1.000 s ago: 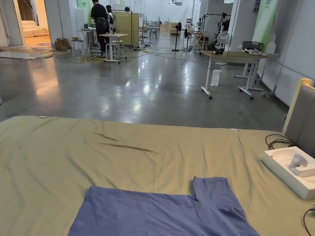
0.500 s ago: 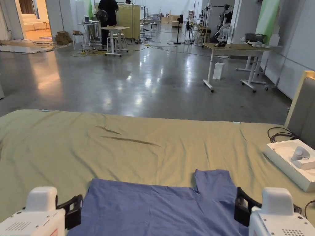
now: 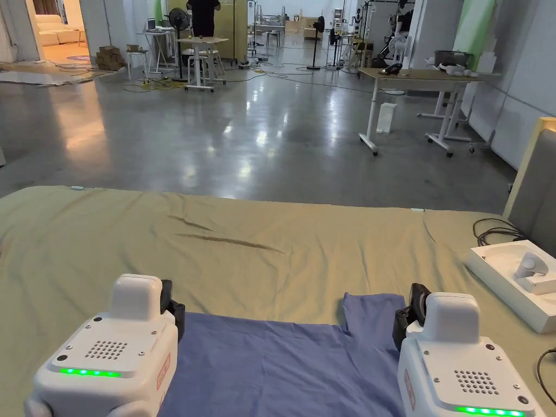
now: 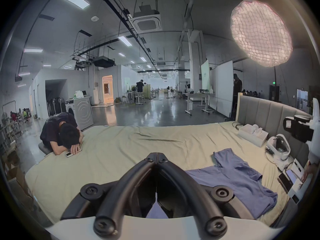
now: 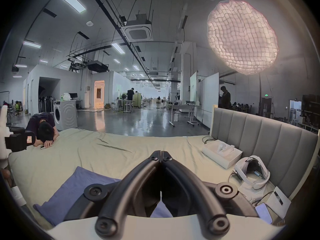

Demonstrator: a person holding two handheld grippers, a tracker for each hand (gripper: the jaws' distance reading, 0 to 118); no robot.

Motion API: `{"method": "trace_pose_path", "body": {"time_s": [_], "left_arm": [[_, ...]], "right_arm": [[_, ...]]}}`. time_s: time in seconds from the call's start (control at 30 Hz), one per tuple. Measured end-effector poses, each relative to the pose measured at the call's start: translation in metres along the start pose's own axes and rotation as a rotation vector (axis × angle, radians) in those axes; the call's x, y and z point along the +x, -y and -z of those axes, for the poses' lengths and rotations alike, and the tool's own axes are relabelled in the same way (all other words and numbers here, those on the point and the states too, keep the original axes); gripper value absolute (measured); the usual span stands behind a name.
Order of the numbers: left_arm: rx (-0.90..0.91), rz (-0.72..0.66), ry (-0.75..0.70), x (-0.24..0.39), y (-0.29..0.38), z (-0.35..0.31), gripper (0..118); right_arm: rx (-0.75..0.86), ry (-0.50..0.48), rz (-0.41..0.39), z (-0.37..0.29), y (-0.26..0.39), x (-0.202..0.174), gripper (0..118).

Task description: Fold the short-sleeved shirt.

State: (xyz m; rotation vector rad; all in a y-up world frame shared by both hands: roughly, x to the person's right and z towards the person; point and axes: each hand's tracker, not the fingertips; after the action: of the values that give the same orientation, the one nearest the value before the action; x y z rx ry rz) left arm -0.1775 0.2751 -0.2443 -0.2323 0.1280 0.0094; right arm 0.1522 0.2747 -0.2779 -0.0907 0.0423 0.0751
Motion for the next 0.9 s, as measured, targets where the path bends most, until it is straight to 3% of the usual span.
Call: {"method": "trace_pose_path", "body": {"time_s": [0.27, 0.37, 0.5, 0.67, 0.83, 0.9], "left_arm": [[-0.058, -0.005, 0.017, -0.015, 0.017, 0.014, 1], [-0.171, -0.034, 0.036, -0.03, 0.032, 0.036, 1], [-0.342, 0.006, 0.006, -0.058, 0.055, 0.095, 1], [-0.509, -0.125, 0.025, -0.095, 0.069, 0.185, 5], [-0.666, -0.188, 0.018, -0.124, 0.072, 0.281, 56], [-0.723, -0.213, 0.039, -0.129, 0.073, 0.308, 60]], "right_arm": [[-0.033, -0.035, 0.018, 0.015, 0.007, 0.001, 0], [-0.081, -0.038, 0.009, 0.025, 0.018, 0.0, 0], [-0.15, -0.053, 0.0, 0.043, 0.034, 0.003, 0], [-0.208, -0.055, -0.01, 0.065, 0.052, 0.008, 0], [-0.264, -0.034, -0.029, 0.087, 0.07, 0.016, 0], [-0.289, -0.022, -0.037, 0.095, 0.077, 0.019, 0]]}}
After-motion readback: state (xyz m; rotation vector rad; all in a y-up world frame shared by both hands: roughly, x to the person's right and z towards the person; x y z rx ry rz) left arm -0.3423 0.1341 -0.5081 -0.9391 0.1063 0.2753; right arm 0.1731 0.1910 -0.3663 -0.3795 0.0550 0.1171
